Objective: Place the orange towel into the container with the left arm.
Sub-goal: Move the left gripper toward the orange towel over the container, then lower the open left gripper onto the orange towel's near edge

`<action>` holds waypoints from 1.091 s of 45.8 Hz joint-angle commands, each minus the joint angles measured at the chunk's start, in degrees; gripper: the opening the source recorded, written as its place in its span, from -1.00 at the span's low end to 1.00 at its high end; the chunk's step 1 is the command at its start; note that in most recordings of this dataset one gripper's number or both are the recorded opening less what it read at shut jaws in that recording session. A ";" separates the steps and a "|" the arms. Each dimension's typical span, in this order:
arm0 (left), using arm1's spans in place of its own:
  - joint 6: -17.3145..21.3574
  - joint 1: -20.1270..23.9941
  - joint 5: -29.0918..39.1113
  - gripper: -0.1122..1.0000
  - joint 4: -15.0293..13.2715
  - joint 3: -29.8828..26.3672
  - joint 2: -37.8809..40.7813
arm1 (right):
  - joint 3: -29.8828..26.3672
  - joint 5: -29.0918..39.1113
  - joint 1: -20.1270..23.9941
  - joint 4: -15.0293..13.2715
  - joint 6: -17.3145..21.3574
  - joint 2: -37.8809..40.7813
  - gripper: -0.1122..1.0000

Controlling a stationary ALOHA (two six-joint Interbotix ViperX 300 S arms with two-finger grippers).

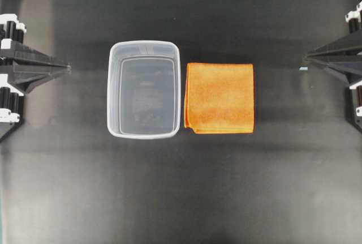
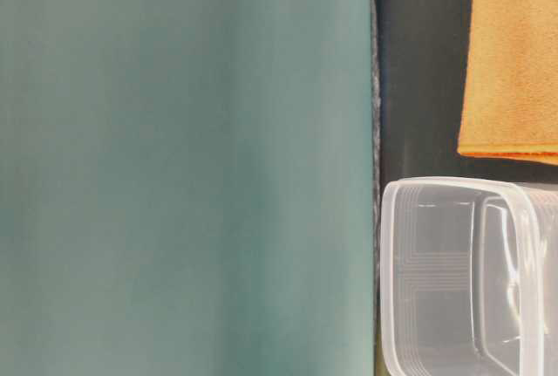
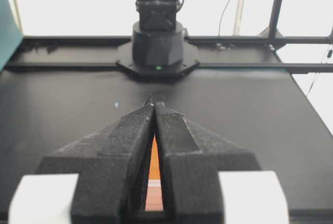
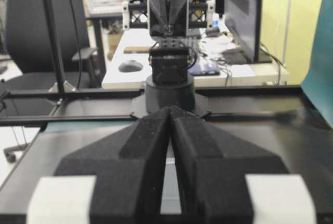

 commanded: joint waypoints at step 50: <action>-1.93 2.11 32.52 -0.03 2.46 -32.34 33.05 | -0.35 5.71 -1.14 0.79 4.75 -1.05 0.51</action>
